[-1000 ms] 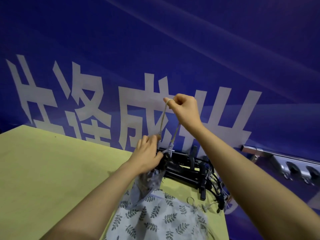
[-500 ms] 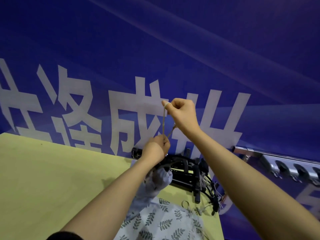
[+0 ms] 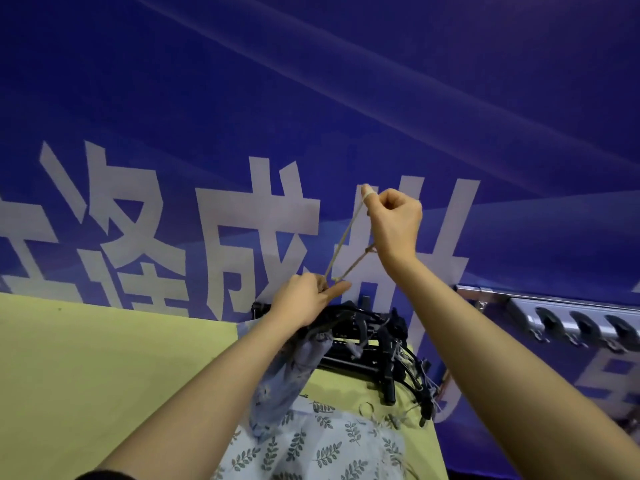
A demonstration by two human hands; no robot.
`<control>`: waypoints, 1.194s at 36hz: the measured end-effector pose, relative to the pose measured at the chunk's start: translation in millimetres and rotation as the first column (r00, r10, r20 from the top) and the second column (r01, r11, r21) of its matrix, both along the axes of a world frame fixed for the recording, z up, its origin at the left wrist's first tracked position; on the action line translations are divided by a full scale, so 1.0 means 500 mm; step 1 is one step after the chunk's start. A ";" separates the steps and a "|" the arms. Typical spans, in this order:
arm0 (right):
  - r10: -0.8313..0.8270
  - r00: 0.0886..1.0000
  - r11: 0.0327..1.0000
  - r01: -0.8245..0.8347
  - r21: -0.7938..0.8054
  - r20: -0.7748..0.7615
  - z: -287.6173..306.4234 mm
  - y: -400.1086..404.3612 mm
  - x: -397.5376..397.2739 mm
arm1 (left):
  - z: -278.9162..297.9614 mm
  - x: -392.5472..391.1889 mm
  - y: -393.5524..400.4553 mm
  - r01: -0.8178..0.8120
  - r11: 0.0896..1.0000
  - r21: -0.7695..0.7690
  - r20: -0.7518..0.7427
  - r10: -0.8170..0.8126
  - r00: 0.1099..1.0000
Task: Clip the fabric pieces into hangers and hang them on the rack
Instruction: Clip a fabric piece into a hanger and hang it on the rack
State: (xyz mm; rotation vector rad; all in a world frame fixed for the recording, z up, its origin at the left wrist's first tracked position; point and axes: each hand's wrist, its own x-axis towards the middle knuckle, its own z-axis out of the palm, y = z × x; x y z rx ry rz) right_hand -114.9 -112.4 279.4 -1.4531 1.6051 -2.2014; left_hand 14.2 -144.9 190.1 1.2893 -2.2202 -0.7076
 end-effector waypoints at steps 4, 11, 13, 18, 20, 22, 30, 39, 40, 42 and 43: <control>-0.028 1.000 0.999 0.028 -0.033 -0.003 0.019 0.021 -0.029 | 0.028 -0.022 0.014 0.013 1.000 -0.002 -0.093 -0.013 0.996; -0.112 0.993 0.989 0.108 -0.098 -0.038 0.066 0.086 -0.113 | 0.077 -0.106 0.045 -0.017 0.989 -0.148 -0.191 -0.011 0.982; -0.143 0.989 0.985 0.137 -0.107 -0.050 0.078 0.116 -0.151 | 0.091 -0.138 0.059 -0.058 0.987 -0.153 -0.265 0.016 0.964; -0.183 0.978 0.980 0.173 -0.095 -0.102 0.100 0.197 -0.255 | 0.136 -0.231 0.123 -0.158 0.965 -0.207 -0.397 0.065 0.916; -0.185 0.974 0.980 0.174 -0.095 -0.130 0.107 0.233 -0.297 | 0.157 -0.276 0.161 -0.185 0.949 -0.254 -0.416 0.065 0.907; -0.202 0.967 0.978 0.191 -0.084 -0.158 0.110 0.271 -0.346 | 0.176 -0.330 0.203 -0.201 0.944 -0.263 -0.458 0.062 0.887; -0.195 0.968 0.980 0.200 0.019 -0.156 0.073 0.380 -0.501 | 0.200 -0.512 0.326 -0.154 0.975 -0.159 -0.632 0.020 0.775; -0.037 0.990 0.945 0.080 0.316 -0.138 -0.046 0.422 -0.633 | 0.099 -0.647 0.358 -0.037 0.995 0.088 -0.600 0.082 0.795; -0.029 0.990 0.930 0.077 0.360 -0.134 -0.065 0.420 -0.643 | 0.082 -0.656 0.357 -0.026 0.994 0.110 -0.580 0.085 0.810; -0.018 0.992 0.887 0.073 0.455 -0.123 -0.111 0.411 -0.667 | 0.041 -0.674 0.351 0.004 0.987 0.158 -0.538 0.083 0.839; -0.015 0.994 0.864 0.070 0.499 -0.113 -0.138 0.405 -0.680 | 0.018 -0.687 0.345 0.020 0.984 0.180 -0.513 0.076 0.855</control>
